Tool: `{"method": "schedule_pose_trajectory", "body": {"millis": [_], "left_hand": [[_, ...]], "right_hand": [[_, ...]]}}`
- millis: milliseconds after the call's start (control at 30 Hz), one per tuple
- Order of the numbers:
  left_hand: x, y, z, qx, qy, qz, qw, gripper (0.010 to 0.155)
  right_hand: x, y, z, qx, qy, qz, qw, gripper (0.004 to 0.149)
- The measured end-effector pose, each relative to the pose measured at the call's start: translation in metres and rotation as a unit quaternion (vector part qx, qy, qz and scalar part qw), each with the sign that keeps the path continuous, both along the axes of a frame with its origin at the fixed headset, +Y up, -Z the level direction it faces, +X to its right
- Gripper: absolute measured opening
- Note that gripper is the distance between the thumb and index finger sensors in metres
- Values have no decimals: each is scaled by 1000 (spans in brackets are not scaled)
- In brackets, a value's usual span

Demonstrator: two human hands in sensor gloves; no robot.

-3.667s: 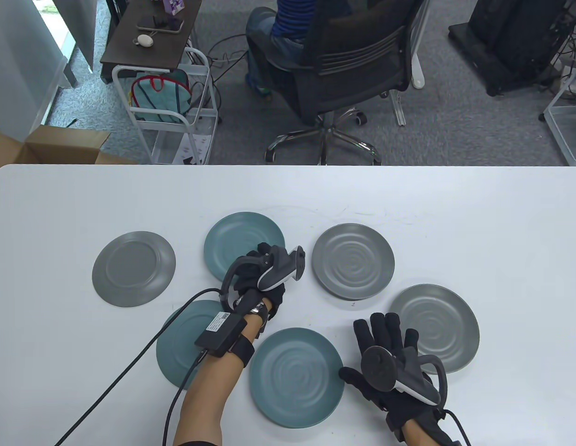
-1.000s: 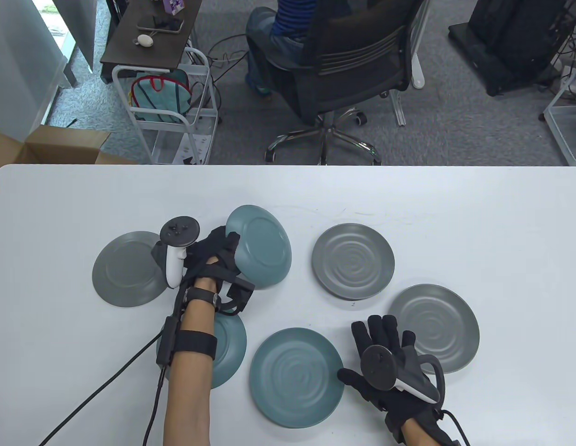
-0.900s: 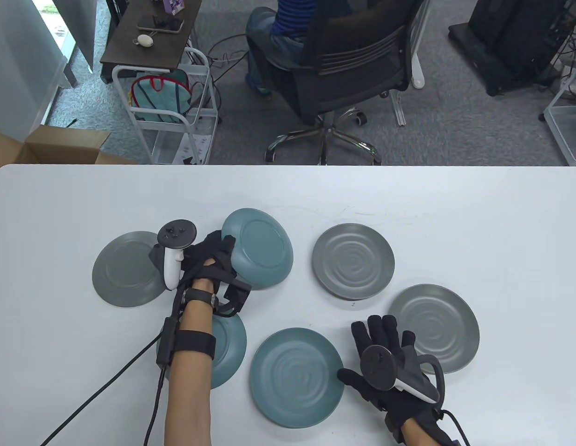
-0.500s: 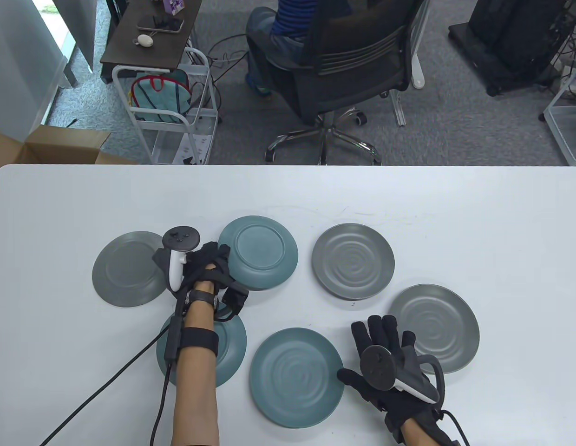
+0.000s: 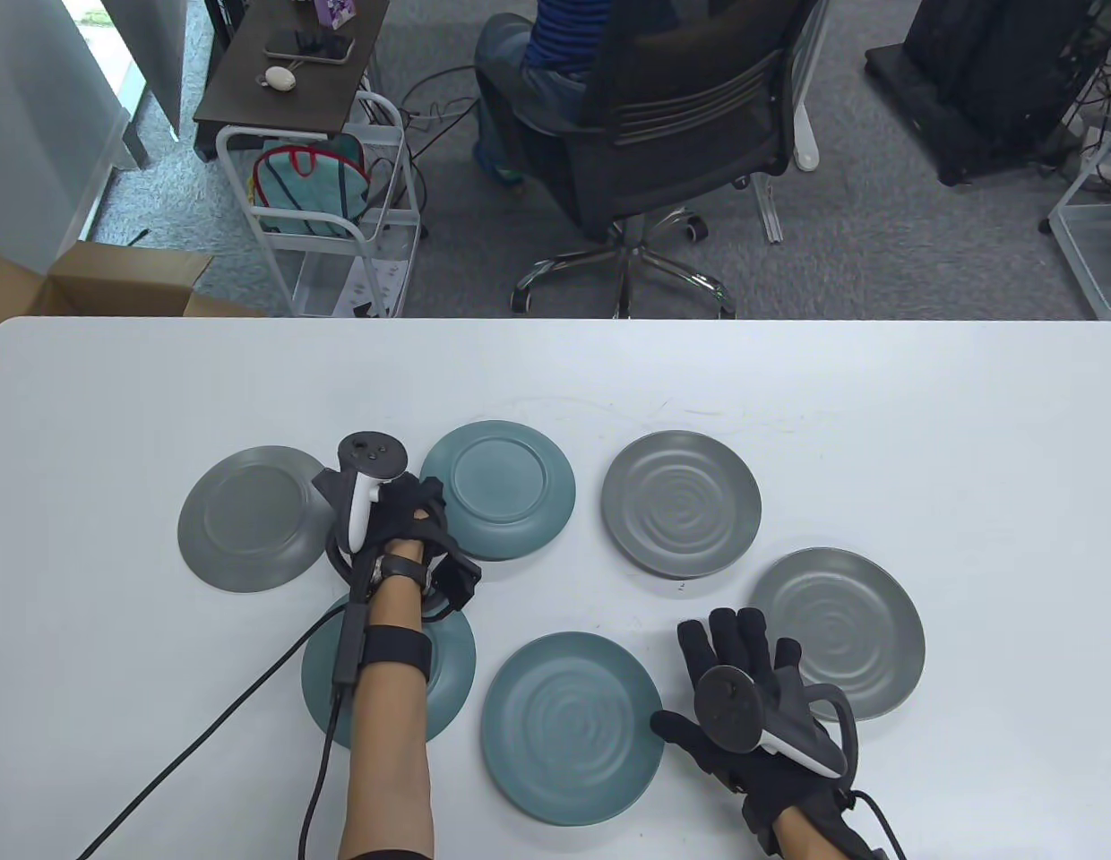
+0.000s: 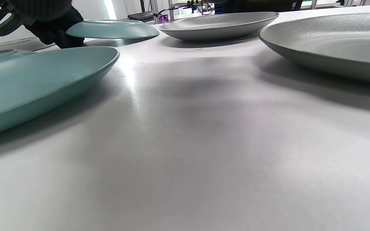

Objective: Flip plate to back facing up

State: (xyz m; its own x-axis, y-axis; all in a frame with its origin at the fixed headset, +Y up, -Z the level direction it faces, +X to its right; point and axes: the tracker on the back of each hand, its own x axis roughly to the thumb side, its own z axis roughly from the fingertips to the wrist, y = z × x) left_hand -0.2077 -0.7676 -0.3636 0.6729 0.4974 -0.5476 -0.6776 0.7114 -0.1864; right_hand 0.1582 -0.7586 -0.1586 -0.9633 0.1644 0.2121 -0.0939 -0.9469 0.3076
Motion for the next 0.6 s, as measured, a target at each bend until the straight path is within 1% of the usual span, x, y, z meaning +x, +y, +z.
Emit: {"method": "schedule_pose_trajectory", "body": {"millis": [333,500,600], "left_hand": [[3,2,-2,-11,-10,-32,999,62],[7,3,-4,-17,-28,-91,995,61],[10,4,-5,-19,-30,-106,994,61]], "right_hand": [[-1,0,0,-1,1,-1,1000,93],[-1,-1,0,-3,1,0,1000,93],[-1,-1,0,-3,1,1,1000,93]]}}
